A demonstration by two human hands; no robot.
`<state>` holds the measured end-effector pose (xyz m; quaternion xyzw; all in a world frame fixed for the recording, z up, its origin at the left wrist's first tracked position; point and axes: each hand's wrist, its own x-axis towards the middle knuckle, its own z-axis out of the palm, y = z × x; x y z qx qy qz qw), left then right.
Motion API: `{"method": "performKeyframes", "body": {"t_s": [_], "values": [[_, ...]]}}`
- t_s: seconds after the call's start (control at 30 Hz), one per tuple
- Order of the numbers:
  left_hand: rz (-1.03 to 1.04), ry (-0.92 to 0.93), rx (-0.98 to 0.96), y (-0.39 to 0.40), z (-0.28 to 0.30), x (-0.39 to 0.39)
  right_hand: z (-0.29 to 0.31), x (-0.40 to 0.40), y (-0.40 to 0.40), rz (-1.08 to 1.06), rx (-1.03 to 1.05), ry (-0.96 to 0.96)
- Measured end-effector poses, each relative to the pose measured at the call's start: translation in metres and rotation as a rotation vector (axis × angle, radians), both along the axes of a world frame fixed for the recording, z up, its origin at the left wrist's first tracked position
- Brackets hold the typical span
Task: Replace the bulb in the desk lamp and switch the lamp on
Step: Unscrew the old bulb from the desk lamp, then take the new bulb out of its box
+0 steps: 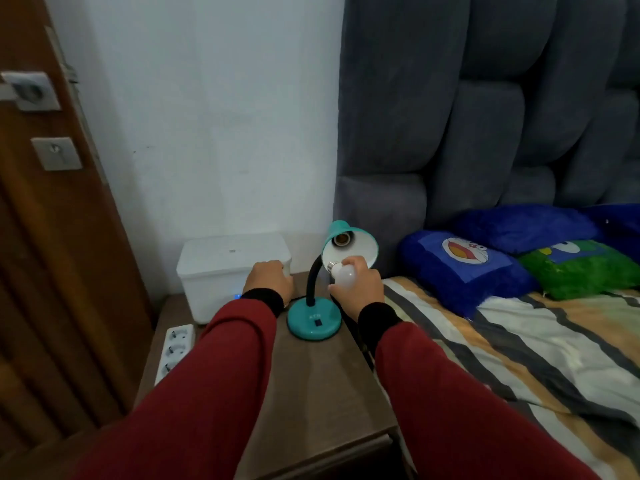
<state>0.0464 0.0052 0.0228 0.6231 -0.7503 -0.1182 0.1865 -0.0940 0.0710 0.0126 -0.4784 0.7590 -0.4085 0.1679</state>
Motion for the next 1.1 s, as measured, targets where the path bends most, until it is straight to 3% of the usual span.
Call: {"method": "performKeyframes", "body": {"t_s": [0.23, 0.57, 0.9, 1.1], "values": [[0.038, -0.311, 0.091, 0.021, -0.011, 0.032, -0.022, 0.039, 0.006, 0.094, 0.001, 0.111], [0.058, -0.483, 0.116, -0.015, -0.068, 0.062, -0.095, 0.063, -0.024, 0.227, 0.006, 0.047], [-0.024, -0.402, -0.036, -0.057, -0.124, 0.068, -0.167, 0.063, -0.059, 0.231, 0.075, -0.051], [0.039, -0.112, -0.108, -0.066, -0.142, 0.064, -0.184, 0.060, -0.070, 0.216, 0.073, -0.049]]}}
